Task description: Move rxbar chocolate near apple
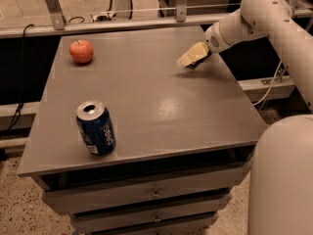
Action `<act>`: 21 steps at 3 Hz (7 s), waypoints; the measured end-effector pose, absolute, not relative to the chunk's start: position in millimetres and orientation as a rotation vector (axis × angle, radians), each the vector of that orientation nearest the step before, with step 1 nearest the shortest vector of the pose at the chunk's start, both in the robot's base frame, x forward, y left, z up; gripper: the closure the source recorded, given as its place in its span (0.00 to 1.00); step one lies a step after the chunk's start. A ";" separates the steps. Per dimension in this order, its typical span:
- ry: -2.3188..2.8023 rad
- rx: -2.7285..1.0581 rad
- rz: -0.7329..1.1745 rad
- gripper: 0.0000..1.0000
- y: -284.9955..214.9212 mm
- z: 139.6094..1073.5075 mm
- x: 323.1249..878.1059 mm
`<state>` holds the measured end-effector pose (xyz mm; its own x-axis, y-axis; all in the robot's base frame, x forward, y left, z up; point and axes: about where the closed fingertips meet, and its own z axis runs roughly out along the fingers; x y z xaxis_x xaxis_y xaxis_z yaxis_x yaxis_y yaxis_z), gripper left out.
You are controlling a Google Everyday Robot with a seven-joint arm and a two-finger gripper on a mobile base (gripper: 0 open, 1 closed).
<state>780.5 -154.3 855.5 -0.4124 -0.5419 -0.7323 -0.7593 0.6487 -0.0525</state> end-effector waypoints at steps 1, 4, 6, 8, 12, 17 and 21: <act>2.154 -0.942 0.379 0.00 -161.9 843.5 788.2; 2.105 -0.908 0.401 0.61 -170.6 848.4 788.9; 1.829 -0.982 0.451 1.00 -147.9 939.1 774.2; 1.828 -0.991 0.456 1.00 -143.3 935.0 775.6; 1.516 -1.390 0.743 1.00 99.7 910.9 755.8; 1.578 -1.359 0.727 0.00 152.7 873.0 770.5; 1.619 -1.109 0.532 0.00 -24.9 917.4 768.1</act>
Offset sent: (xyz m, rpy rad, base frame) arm 0.0093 -0.0282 -0.0174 0.0362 0.0155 -0.1041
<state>768.1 -24.9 917.4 -0.0157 -0.3937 -0.9191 -0.8623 0.4706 -0.1869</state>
